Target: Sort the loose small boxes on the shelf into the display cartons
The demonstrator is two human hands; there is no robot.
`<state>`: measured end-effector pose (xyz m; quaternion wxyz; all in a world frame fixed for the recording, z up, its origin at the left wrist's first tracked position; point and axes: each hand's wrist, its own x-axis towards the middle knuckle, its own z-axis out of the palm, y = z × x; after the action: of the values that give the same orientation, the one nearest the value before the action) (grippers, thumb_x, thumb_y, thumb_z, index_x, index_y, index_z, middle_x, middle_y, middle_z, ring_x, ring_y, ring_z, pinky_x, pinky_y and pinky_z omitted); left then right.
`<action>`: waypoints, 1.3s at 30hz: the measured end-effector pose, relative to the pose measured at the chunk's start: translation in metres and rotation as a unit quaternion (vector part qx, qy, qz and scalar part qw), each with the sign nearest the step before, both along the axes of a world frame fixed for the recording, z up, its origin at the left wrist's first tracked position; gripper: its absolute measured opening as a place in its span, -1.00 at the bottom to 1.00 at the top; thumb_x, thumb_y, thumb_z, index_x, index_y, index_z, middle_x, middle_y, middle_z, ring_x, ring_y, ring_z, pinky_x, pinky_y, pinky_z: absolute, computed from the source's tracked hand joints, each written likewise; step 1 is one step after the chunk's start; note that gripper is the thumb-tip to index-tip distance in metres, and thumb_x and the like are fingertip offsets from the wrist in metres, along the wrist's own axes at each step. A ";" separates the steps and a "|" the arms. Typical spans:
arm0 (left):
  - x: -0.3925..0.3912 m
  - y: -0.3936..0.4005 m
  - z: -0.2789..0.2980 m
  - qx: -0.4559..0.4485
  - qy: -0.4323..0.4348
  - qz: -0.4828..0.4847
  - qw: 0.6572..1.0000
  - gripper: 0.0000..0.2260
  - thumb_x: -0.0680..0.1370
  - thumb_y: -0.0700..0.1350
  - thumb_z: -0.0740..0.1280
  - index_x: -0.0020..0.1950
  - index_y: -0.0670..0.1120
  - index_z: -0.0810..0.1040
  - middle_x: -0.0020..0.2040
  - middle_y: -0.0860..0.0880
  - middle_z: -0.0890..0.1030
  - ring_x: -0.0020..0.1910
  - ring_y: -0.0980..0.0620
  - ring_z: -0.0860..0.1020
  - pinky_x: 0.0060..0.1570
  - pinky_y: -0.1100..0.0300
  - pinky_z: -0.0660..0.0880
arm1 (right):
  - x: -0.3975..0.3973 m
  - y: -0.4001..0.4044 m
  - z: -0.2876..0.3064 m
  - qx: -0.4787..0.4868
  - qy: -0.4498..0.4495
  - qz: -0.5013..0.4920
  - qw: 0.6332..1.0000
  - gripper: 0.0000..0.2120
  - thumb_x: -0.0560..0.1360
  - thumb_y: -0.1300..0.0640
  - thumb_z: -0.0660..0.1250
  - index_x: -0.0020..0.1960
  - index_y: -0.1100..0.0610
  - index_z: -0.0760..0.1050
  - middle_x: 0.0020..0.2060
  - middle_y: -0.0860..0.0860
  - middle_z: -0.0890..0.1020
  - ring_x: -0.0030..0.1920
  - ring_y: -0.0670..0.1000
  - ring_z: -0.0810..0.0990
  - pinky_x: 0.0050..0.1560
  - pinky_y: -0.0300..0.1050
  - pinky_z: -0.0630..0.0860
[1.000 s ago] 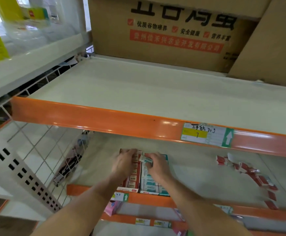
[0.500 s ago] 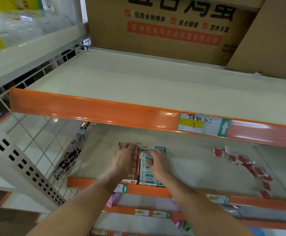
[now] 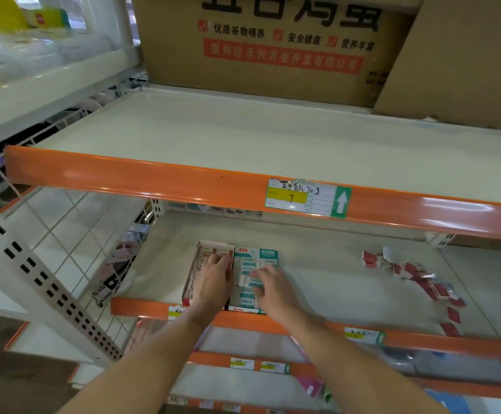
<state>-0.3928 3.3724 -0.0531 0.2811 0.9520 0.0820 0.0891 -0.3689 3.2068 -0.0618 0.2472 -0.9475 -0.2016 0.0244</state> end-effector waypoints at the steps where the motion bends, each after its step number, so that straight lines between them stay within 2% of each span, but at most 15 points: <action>1: -0.002 -0.003 0.000 0.000 0.000 0.001 1.000 -0.73 0.58 -0.08 0.28 0.27 0.04 0.53 0.18 0.01 0.51 0.12 -0.05 0.52 0.00 0.06 0.52 | 0.000 -0.003 0.000 0.000 0.001 0.007 1.000 -0.64 0.58 0.15 0.32 0.37 0.05 0.48 0.25 -0.05 0.48 0.31 -0.03 0.40 0.31 -0.21 0.35; 7: -0.012 -0.007 -0.004 -0.002 0.012 0.012 1.000 -0.72 0.54 -0.13 0.31 0.24 0.00 0.55 0.15 0.00 0.55 0.12 -0.06 0.51 0.04 0.04 0.51 | -0.010 -0.005 -0.008 0.018 0.029 0.034 0.999 -0.69 0.52 0.12 0.42 0.26 0.03 0.57 0.12 -0.08 0.48 0.13 -0.06 0.51 0.22 -0.15 0.49; 11: -0.017 -0.008 -0.004 -0.015 0.008 0.018 1.000 -0.75 0.59 -0.09 0.27 0.26 0.03 0.55 0.15 0.05 0.55 0.13 -0.01 0.51 0.05 0.06 0.53 | -0.012 0.003 -0.008 0.028 0.029 0.010 0.999 -0.59 0.49 0.11 0.44 0.32 0.05 0.51 0.18 -0.06 0.50 0.13 -0.02 0.56 0.19 -0.11 0.53; 17: -0.019 -0.008 -0.002 -0.014 -0.001 0.010 1.000 -0.76 0.61 -0.08 0.26 0.26 0.05 0.54 0.15 0.09 0.58 0.12 0.03 0.51 0.04 0.10 0.54 | -0.009 0.018 -0.008 0.061 0.039 -0.042 0.997 -0.56 0.43 0.16 0.50 0.27 0.07 0.50 0.18 -0.05 0.52 0.14 -0.02 0.57 0.18 -0.10 0.56; 25: -0.015 -0.006 0.005 0.001 0.001 -0.005 1.000 -0.75 0.57 -0.16 0.30 0.22 0.02 0.55 0.11 0.07 0.62 0.04 0.04 0.56 -0.06 0.15 0.56 | -0.007 0.021 -0.009 0.057 0.038 -0.062 0.996 -0.62 0.45 0.11 0.49 0.24 0.02 0.52 0.14 -0.09 0.60 0.11 -0.04 0.60 0.14 -0.10 0.56; 29: -0.015 -0.005 0.005 0.003 0.010 -0.002 1.000 -0.73 0.55 -0.18 0.28 0.22 0.03 0.55 0.11 0.05 0.61 0.04 0.01 0.56 -0.09 0.15 0.53 | -0.007 0.021 -0.010 0.086 0.057 -0.051 0.993 -0.62 0.46 0.19 0.46 0.25 0.04 0.54 0.17 -0.06 0.61 0.12 -0.05 0.60 0.17 -0.13 0.56; 33: -0.014 -0.007 0.008 0.001 0.012 -0.004 1.000 -0.72 0.56 -0.19 0.29 0.26 -0.02 0.54 0.16 0.02 0.58 0.03 0.03 0.55 -0.11 0.21 0.49 | -0.009 0.008 -0.010 0.114 0.048 -0.038 0.992 -0.63 0.49 0.28 0.39 0.27 0.06 0.53 0.15 -0.05 0.59 0.04 -0.10 0.59 0.14 -0.21 0.55; 36: -0.014 -0.010 0.010 -0.008 0.003 0.003 1.000 -0.74 0.59 -0.17 0.25 0.27 -0.03 0.53 0.20 0.02 0.54 0.03 0.05 0.53 -0.11 0.26 0.47 | -0.010 -0.005 -0.007 0.148 0.006 -0.091 0.985 -0.71 0.53 0.29 0.33 0.20 0.05 0.56 0.12 -0.08 0.59 0.08 -0.12 0.57 0.14 -0.21 0.55; 39: -0.013 -0.015 0.012 -0.008 -0.010 0.005 1.000 -0.73 0.61 -0.15 0.23 0.30 -0.04 0.53 0.24 0.02 0.50 0.11 0.05 0.50 -0.01 0.22 0.48 | -0.008 -0.017 -0.004 0.150 -0.012 -0.125 0.981 -0.76 0.54 0.27 0.34 0.15 0.04 0.58 0.09 -0.09 0.60 0.05 -0.12 0.57 0.07 -0.22 0.55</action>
<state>-0.4054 3.3572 -0.0406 0.2886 0.9485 0.0846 0.0996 -0.3768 3.1898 -0.0661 0.3852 -0.9176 -0.0855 -0.0485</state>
